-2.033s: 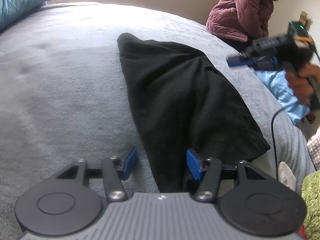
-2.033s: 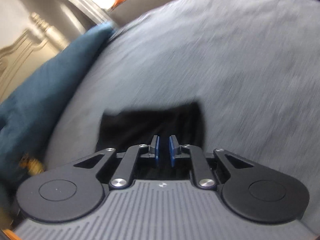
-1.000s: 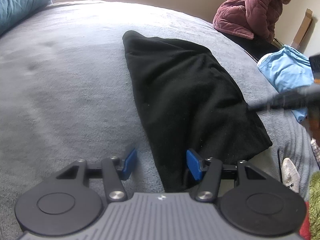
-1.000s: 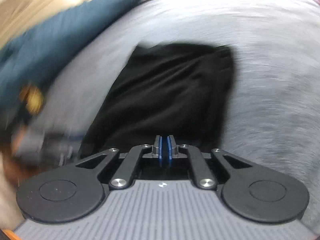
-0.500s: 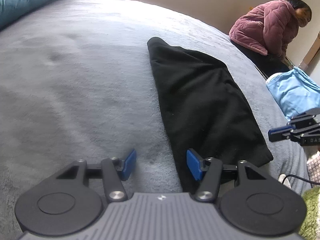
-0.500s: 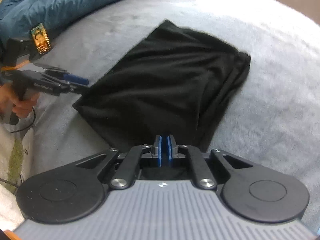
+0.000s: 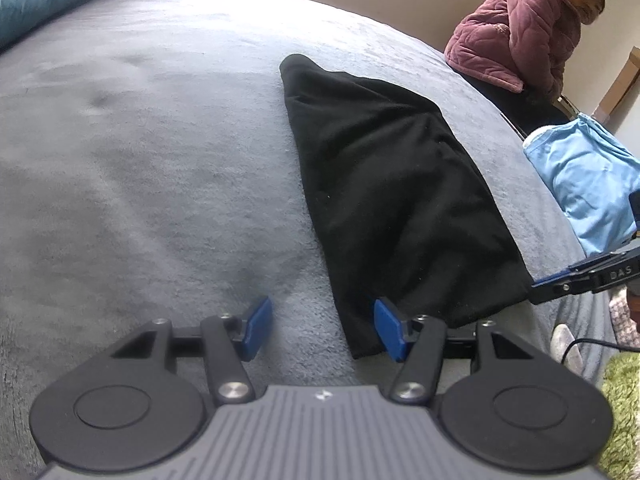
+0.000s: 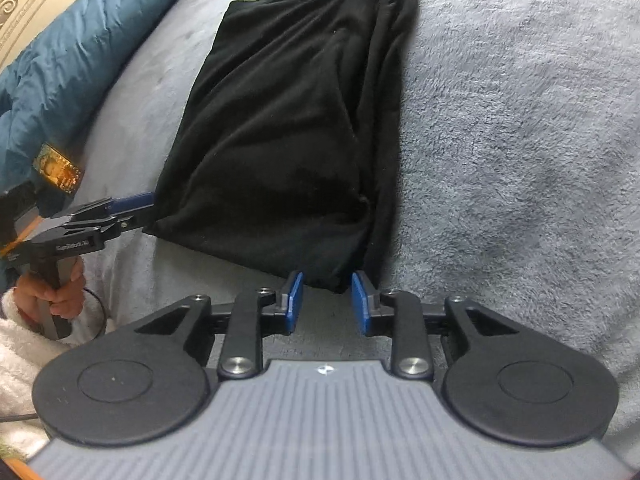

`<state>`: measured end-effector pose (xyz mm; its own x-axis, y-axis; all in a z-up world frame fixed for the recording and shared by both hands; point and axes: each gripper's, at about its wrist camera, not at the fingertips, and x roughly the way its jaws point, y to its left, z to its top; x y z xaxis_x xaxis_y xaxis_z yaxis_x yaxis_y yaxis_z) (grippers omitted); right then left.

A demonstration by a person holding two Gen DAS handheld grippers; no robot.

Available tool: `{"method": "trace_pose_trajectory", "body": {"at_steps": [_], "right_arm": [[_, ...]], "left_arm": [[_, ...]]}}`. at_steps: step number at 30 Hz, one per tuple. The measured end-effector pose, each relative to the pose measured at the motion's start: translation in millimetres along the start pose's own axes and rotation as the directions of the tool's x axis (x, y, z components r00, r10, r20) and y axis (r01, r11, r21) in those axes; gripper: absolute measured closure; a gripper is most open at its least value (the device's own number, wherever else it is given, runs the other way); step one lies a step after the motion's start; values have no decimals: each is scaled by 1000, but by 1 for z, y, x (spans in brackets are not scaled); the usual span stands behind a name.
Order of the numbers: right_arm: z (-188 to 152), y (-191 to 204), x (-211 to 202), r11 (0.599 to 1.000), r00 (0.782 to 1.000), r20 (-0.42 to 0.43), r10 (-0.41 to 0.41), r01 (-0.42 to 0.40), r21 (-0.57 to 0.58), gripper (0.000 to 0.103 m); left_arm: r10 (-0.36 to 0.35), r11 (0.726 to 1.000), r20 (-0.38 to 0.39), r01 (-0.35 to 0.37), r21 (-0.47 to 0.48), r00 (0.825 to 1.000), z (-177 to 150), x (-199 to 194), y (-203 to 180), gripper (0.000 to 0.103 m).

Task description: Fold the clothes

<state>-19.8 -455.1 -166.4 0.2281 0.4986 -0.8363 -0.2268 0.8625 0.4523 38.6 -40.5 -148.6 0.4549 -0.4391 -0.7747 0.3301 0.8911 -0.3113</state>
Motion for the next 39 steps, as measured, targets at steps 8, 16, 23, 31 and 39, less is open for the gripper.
{"method": "trace_pose_trajectory", "body": {"at_steps": [8,16,23,31,39], "right_arm": [[5,18,-22,995,991,123,-42,53,-88,98],[-3,-1,6,984,985,17,-170,171,-49,95],[17,13,-35,979,976,182,-117,144,-144,86],[52,72,19,890,953,300,-33,165,-425,85],[31,63,50,777,985,143,-96,164,-607,85]], "left_arm": [[12,999,-2,-12,39,1000,-6,-5,-6,45],[38,995,-15,-36,89,999,-11,-8,-12,45],[58,994,70,-64,85,996,1,-33,-4,45],[-147,898,112,85,431,983,16,-21,-65,40],[-120,928,17,107,356,993,-9,7,-33,43]]}}
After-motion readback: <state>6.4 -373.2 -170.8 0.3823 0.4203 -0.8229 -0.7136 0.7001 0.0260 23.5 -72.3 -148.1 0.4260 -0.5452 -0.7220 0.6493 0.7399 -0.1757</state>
